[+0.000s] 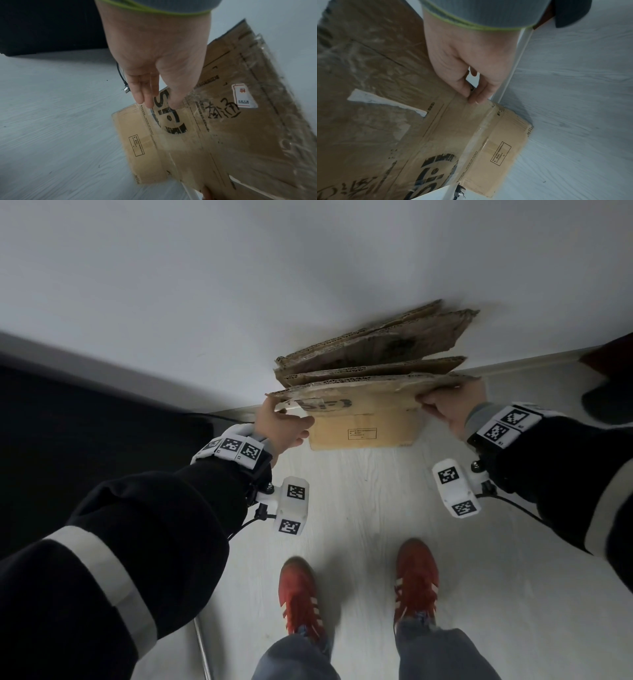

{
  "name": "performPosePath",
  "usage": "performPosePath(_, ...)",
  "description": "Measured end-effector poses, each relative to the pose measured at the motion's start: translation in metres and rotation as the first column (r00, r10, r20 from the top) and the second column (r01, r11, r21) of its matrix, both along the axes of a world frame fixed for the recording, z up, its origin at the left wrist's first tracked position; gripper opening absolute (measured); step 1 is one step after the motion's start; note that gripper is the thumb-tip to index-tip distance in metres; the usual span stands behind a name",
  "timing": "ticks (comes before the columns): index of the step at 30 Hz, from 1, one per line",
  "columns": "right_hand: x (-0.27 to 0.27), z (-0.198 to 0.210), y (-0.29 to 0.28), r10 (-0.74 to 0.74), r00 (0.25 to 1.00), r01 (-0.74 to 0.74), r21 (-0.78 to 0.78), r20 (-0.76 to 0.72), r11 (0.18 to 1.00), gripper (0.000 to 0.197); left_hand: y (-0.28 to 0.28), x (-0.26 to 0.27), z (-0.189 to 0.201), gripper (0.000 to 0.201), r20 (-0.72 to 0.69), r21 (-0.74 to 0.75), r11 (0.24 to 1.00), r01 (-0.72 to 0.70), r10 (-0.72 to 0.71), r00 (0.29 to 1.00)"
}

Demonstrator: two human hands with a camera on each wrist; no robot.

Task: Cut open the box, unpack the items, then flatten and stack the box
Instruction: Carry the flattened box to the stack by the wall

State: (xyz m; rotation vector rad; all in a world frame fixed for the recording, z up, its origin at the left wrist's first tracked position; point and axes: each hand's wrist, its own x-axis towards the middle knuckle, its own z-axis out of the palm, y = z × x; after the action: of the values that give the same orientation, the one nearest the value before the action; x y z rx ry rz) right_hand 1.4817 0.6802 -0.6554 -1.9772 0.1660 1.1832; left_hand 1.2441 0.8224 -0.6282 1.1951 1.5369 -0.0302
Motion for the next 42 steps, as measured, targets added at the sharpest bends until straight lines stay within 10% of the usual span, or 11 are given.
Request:
performPosePath(6, -0.004, -0.015, -0.014, 0.05, 0.998, -0.051, -0.05, -0.032, 0.997, 0.018, -0.01, 0.003, 0.003, 0.07, -0.041, -0.055, 0.998, 0.036, -0.038, 0.998)
performPosePath(10, -0.006, -0.025, -0.029, 0.088, 0.995, -0.091, -0.061, -0.048, 0.994, 0.013, -0.012, 0.007, 0.01, 0.024, -0.085, -0.222, 0.971, 0.092, -0.113, 0.99)
performPosePath(13, -0.01, -0.023, -0.043, 0.206, 0.978, -0.207, -0.105, -0.018, 0.973, 0.047, -0.019, 0.01, 0.017, 0.003, -0.15, -0.257, 0.941, 0.22, -0.263, 0.953)
performPosePath(22, -0.019, -0.002, -0.078, 0.515, 0.856, -0.505, -0.282, -0.042, 0.816, 0.067, -0.04, 0.02, 0.046, 0.031, -0.158, -0.342, 0.838, 0.425, -0.497, 0.853)
performPosePath(42, -0.013, 0.098, -0.111, 0.43, 0.899, -0.436, -0.256, -0.08, 0.863, 0.047, -0.054, 0.012, 0.145, 0.021, -0.24, -0.422, 0.739, 0.526, -0.65, 0.721)
